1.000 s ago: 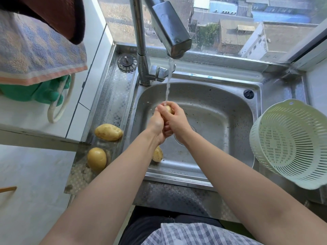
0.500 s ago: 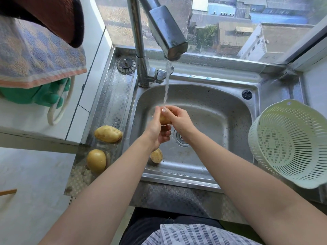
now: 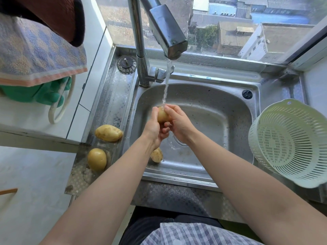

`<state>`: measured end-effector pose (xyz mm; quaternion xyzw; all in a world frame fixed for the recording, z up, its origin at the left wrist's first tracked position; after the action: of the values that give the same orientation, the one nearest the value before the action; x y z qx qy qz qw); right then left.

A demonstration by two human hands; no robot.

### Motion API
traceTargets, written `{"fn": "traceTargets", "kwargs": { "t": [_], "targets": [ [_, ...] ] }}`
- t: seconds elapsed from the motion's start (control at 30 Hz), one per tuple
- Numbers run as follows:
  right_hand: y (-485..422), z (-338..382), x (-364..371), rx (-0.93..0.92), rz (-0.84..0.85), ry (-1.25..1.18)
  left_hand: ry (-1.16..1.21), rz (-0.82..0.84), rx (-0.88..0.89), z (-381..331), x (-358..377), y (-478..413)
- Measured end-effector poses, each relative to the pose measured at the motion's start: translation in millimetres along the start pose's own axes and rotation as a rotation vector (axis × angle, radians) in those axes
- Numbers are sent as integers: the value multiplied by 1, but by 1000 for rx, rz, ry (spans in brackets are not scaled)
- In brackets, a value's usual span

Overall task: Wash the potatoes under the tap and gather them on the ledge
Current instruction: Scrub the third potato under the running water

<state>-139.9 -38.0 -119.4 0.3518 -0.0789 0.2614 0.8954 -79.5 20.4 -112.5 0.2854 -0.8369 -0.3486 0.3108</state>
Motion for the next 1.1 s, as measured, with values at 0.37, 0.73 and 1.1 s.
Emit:
{"fn": "traceTargets", "kwargs": {
  "t": [0.37, 0.73, 1.1],
  "targets": [
    [-6, 7, -1, 47, 299, -48, 47, -28, 5, 2, -14, -3],
    [-15, 9, 5, -57, -40, 121, -140, -7, 103, -2, -2, 1],
    [-16, 2, -17, 16, 57, -47, -126, 117, 169, -10, -7, -2]
  ]
}}
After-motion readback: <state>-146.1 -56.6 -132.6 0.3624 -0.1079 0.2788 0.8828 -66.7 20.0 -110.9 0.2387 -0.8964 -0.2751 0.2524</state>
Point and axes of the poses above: each hand's wrist, its own y-axis away from the middle knuckle, its own x-axis out of the palm, z = x × y, the point moved 5 cm from there along -y, towards the middle knuckle, and after that the axes turned 2 degrees about y, right-handed, at the moved point
